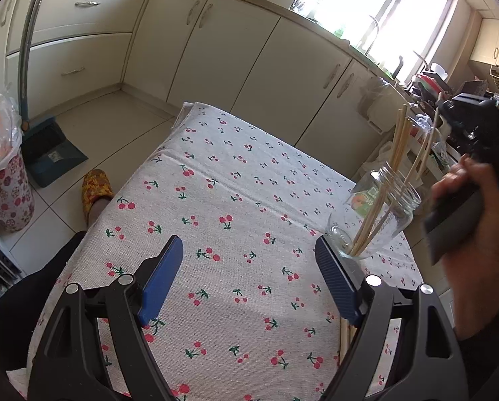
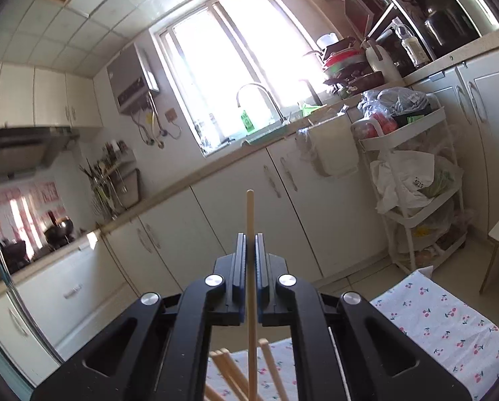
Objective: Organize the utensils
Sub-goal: 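Open the left tool over the jar while the right tool inserts its stick, then withdraw both open tools from the jar back over the remaining sticks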
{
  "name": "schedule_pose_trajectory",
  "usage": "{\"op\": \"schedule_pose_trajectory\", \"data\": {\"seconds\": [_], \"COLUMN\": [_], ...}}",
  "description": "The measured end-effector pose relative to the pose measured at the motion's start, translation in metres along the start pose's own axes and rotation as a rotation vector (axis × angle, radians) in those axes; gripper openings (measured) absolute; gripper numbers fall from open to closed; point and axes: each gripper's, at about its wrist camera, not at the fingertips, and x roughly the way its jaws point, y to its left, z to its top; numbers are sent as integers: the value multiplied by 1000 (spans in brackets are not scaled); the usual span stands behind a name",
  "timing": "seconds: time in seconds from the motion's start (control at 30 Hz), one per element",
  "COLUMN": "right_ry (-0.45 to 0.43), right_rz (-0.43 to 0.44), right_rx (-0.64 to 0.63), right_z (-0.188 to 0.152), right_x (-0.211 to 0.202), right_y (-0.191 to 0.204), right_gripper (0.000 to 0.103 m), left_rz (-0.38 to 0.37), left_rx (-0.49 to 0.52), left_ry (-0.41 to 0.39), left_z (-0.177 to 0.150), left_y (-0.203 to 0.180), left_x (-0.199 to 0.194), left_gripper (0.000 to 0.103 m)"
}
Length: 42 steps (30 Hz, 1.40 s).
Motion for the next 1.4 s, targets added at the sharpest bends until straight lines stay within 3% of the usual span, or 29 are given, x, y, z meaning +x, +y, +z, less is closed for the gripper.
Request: {"op": "schedule_pose_trajectory", "data": {"seconds": [0.23, 0.7, 0.77, 0.83, 0.9, 1.0, 1.17, 1.4], "right_ry": [41, 165, 191, 213, 241, 348, 613, 772], "right_rz": [-21, 27, 33, 33, 30, 27, -14, -77], "right_rx": [-70, -215, -223, -216, -205, -202, -272, -320], "right_z": [-27, -55, -57, -58, -60, -75, -130, -161], "right_x": [-3, -42, -49, -63, -79, -98, -108, -85], "right_y": [-3, 1, -1, -4, -8, -14, -19, -18], "right_gripper": [6, 6, 16, 38, 42, 42, 42, 40], "left_rz": [-1, 13, 16, 17, 19, 22, 29, 38], "left_rx": [-4, 3, 4, 5, 6, 8, 13, 20], "left_ry": [12, 20, 22, 27, 28, 27, 33, 40], "left_z": [-1, -1, 0, 0, -1, -1, -1, -2], "left_y": [1, -1, -1, -1, -1, -1, -2, -3], "left_x": [2, 4, 4, 5, 5, 5, 6, 6], "left_gripper": [78, 79, 79, 79, 80, 80, 80, 81]}}
